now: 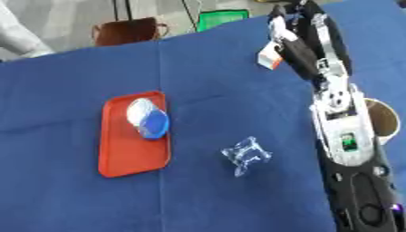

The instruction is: Pick up objects on the table and place them in the box.

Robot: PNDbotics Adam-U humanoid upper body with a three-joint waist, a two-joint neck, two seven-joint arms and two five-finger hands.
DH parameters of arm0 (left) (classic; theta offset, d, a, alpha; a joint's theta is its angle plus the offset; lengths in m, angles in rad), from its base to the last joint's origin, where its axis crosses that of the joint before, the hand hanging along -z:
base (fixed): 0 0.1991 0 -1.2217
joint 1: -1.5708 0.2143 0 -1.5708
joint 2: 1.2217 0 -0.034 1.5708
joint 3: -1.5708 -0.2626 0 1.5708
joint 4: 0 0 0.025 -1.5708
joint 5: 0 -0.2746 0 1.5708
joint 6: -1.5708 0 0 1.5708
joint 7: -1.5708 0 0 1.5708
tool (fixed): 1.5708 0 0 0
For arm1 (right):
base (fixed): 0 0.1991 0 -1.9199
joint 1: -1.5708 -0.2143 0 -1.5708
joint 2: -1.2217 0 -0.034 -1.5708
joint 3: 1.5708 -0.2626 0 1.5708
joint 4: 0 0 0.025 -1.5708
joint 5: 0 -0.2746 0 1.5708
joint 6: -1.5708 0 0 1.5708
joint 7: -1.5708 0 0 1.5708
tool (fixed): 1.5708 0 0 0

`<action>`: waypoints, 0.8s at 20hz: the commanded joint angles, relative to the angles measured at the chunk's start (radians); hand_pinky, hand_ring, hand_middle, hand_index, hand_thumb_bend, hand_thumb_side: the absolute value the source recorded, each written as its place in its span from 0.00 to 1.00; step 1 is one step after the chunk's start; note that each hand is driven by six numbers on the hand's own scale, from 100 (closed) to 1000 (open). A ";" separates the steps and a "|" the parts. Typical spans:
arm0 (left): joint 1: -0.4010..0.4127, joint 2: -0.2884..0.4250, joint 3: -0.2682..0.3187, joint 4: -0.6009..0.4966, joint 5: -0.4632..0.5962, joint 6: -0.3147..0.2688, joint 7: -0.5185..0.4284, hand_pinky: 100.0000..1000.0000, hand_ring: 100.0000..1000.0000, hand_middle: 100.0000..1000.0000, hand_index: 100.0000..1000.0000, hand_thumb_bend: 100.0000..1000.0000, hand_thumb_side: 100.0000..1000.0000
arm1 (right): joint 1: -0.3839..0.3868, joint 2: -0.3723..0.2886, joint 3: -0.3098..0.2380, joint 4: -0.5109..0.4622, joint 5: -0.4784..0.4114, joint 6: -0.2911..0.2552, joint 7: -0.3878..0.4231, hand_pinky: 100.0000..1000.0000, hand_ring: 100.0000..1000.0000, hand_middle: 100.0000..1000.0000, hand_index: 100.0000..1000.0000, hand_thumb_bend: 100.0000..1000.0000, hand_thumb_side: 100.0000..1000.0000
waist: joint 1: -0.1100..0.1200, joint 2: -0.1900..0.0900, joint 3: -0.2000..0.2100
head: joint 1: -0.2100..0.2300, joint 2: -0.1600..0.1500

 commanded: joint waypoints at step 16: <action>0.025 -0.020 0.058 -0.020 0.126 -0.025 -0.073 0.68 0.68 0.71 0.86 0.48 1.00 | -0.009 -0.013 -0.004 -0.029 0.005 0.000 -0.005 0.67 0.46 0.59 0.84 0.00 0.51 | -0.004 -0.020 0.012 | -0.016 -0.009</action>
